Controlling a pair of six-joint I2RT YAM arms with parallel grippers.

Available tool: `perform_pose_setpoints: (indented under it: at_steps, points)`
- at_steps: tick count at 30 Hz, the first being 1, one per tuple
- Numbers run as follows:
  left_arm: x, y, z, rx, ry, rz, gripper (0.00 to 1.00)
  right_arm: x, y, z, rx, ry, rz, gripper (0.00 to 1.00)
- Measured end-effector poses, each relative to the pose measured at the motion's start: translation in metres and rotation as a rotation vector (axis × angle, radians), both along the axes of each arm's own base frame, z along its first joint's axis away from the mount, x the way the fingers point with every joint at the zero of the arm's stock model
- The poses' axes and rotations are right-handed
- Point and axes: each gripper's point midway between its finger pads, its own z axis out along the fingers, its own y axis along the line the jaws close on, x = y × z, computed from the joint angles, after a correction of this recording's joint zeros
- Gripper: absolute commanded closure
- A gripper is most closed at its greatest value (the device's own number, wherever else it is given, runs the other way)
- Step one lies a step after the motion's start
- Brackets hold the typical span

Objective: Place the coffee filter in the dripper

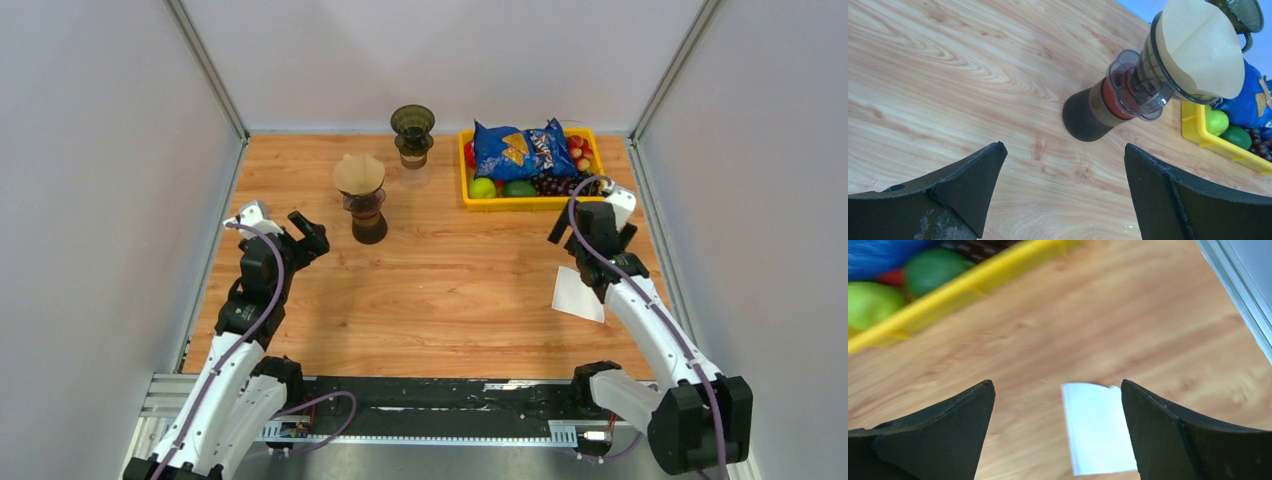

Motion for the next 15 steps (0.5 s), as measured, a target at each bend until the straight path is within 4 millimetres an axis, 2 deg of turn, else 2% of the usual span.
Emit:
perform_pose_setpoints:
  at_steps: [3,7,10,15]
  points:
    - [0.000,-0.005,-0.001,-0.011,-0.007,-0.025,0.00,-0.023,-0.040,-0.039,0.040,0.117,-0.139,0.00]
    - [0.001,-0.010,-0.006,-0.015,0.012,-0.049,0.00,-0.045,-0.074,-0.070,0.073,0.222,-0.271,0.00]
    - [0.002,-0.011,-0.007,-0.017,0.016,-0.056,0.00,-0.050,-0.082,-0.093,0.093,0.307,-0.308,0.03]
    - [0.002,-0.011,-0.005,-0.019,0.008,-0.057,0.00,-0.058,-0.079,-0.130,0.097,0.453,-0.311,0.13]
